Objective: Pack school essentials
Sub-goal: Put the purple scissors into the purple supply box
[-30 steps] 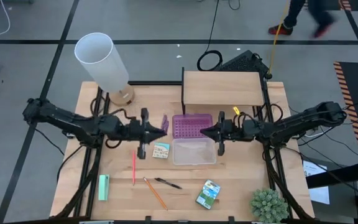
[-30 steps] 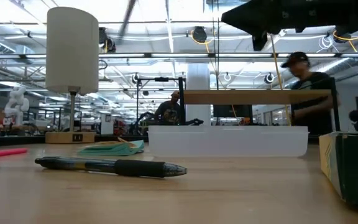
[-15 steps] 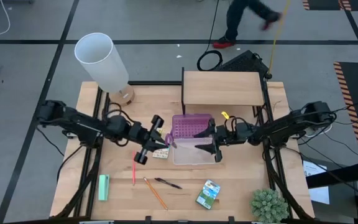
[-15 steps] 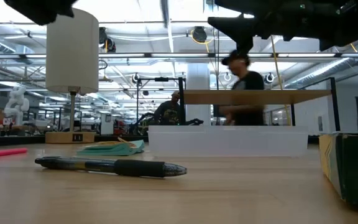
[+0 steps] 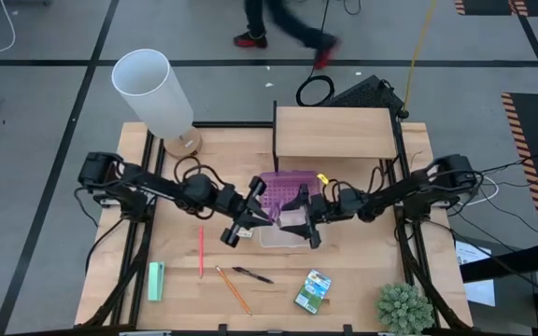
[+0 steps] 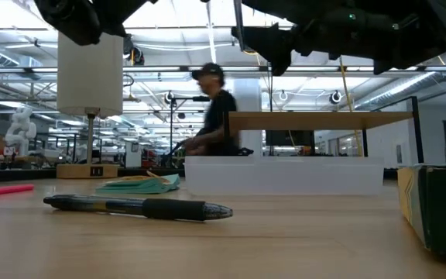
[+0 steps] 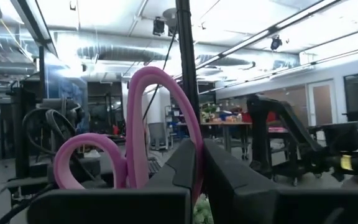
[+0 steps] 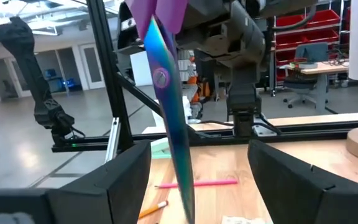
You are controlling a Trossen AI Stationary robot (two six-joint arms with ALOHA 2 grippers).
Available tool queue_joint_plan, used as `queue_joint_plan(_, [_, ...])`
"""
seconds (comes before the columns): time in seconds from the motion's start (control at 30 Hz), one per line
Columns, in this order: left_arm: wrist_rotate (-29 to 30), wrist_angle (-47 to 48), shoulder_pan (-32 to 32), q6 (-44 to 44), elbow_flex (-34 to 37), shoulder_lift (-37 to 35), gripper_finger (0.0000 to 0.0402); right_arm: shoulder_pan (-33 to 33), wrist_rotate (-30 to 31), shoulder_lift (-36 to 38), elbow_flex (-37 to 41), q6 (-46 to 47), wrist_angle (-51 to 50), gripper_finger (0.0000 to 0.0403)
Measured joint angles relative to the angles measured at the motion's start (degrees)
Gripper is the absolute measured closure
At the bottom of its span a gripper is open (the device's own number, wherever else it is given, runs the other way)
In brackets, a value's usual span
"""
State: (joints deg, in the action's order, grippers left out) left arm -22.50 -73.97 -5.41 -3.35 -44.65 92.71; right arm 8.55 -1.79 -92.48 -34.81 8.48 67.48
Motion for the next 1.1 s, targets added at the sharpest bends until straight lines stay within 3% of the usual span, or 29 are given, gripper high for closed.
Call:
queue_joint_plan(0.23, [6.3, 0.42, -0.11, 1.97, -0.02, 0.02, 0.0383, 0.18, 0.22, -3.23, -2.53, -1.63, -0.04, 0.0145])
queue_joint_plan(0.33, [10.05, 0.42, -0.69, 3.5, -0.02, 0.02, 0.0383, 0.18, 3.61, -3.37, -2.86, -2.83, 0.03, 0.0164])
queue_joint_plan(0.43, [12.3, 0.57, -1.24, 4.42, -0.02, 0.02, 0.0383, 0.16, 6.5, -3.35, -2.86, -4.47, -0.01, 0.0198])
queue_joint_plan(0.73, [15.2, 0.57, -2.14, 6.07, -0.02, -0.01, 0.0382, 0.18, 7.09, -3.35, -2.86, -5.13, -0.46, 0.0337])
queue_joint_plan(0.87, [15.52, 1.01, -2.08, 5.93, -0.02, -0.01, 0.0381, 0.21, 7.7, -3.35, -2.86, -5.72, -1.79, 0.0379])
queue_joint_plan(0.97, [15.62, 2.2, -2.12, 5.21, -0.02, -0.12, 0.0362, 0.21, 7.71, -3.33, -2.86, -6.17, -2.67, 0.0379])
queue_joint_plan(1.1, [16.44, 6.55, -2.13, 4.71, -0.02, -2.45, 0.0299, 0.16, 8.06, -3.21, -2.86, -5.94, -3.03, 0.0364])
